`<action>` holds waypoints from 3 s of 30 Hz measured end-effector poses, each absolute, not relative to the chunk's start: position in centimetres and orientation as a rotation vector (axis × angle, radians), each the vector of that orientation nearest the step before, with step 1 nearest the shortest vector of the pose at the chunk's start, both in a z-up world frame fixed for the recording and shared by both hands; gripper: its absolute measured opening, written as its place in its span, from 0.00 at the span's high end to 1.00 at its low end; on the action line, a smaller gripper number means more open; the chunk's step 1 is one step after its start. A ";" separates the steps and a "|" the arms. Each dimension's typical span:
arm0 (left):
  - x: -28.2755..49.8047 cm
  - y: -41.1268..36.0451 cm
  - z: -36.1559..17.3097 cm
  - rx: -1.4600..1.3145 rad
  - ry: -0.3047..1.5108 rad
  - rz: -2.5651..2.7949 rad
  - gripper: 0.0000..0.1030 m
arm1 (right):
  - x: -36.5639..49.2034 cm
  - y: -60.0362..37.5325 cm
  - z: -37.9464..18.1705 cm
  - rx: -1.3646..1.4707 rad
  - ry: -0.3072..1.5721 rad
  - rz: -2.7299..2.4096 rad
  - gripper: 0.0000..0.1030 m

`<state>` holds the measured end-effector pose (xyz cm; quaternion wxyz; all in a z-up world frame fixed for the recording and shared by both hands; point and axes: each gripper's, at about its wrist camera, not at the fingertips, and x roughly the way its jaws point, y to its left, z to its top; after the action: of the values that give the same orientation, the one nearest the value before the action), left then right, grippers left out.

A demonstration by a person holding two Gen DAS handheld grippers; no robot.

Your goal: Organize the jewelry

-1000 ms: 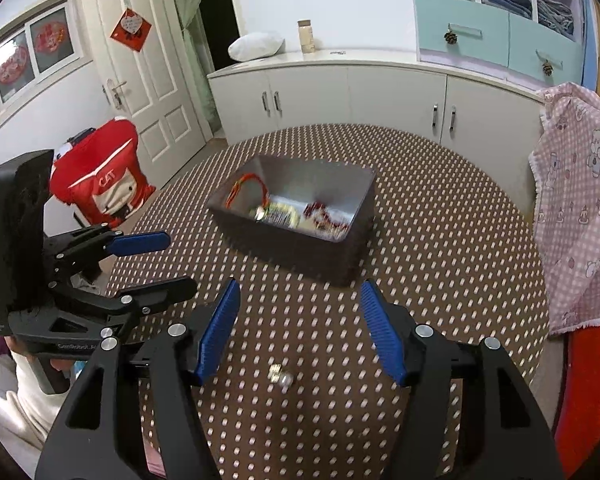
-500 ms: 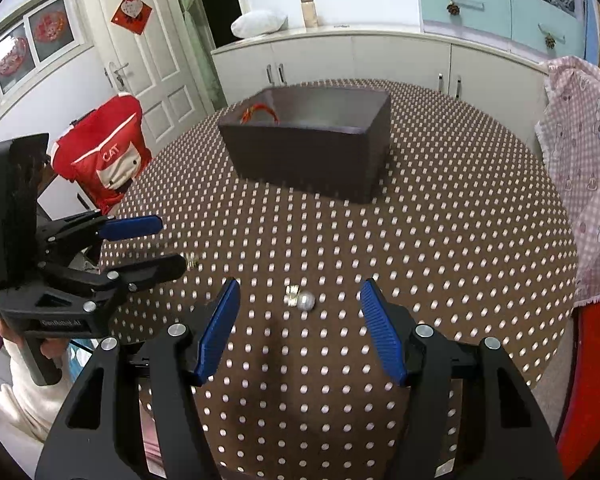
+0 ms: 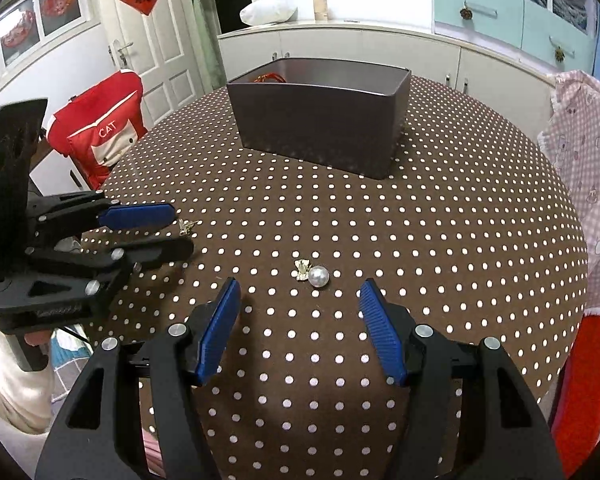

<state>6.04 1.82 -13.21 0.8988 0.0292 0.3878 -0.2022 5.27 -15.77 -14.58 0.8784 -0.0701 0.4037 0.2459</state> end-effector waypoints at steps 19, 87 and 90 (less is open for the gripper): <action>6.9 2.5 -12.9 0.085 0.801 -0.398 0.88 | 6.2 -15.7 -14.3 -0.167 0.807 0.515 0.91; 2.2 1.6 1.9 0.001 0.402 -0.131 0.22 | 0.7 -18.0 -0.3 0.011 0.347 0.309 0.08; 2.1 1.6 1.8 0.003 0.402 -0.130 0.22 | 0.5 -18.1 -0.4 0.012 0.347 0.308 0.08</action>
<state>2.09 1.57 1.82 0.9778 0.0014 0.1994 -0.0647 0.53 -18.06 -0.39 0.9732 0.0058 0.1718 0.1528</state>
